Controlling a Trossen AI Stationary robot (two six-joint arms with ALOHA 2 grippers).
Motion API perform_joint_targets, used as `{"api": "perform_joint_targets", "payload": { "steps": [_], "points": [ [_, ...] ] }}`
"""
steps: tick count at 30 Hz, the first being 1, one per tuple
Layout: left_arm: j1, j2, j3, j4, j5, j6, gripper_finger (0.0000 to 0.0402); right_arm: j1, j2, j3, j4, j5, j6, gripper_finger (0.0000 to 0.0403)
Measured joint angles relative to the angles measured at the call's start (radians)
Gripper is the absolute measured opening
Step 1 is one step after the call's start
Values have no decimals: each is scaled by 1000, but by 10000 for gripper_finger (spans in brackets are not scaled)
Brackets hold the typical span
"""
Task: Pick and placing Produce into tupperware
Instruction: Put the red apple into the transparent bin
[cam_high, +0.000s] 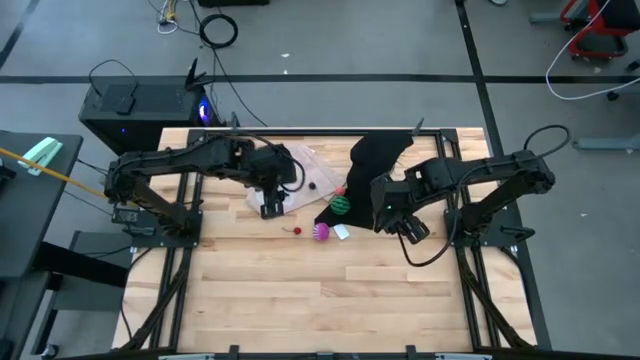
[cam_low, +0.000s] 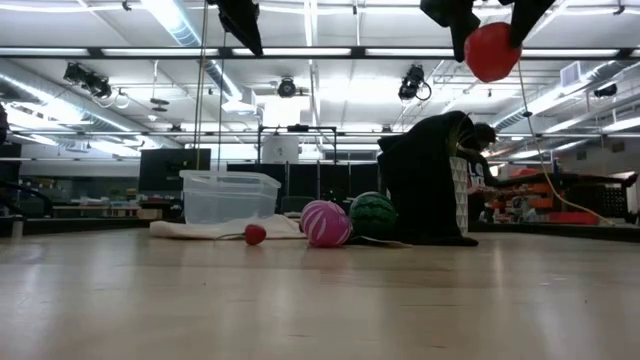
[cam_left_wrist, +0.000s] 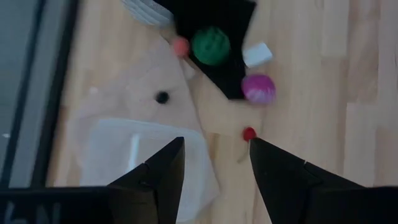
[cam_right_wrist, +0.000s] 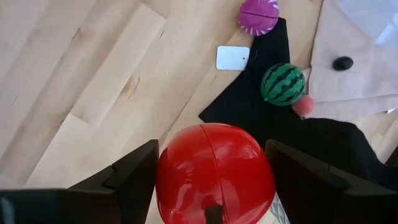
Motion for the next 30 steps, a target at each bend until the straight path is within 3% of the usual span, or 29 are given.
{"api": "perform_joint_targets", "payload": {
  "steps": [9,23,30],
  "points": [
    [114,-175,1,123,-17,3,190,-34,65,85,25,-3,-21,288],
    [221,-328,1,92,-17,35,190,-235,464,640,-3,-45,-41,288],
    [236,-387,-1,150,-27,92,192,-288,599,808,0,-61,-44,288]
  ]
}}
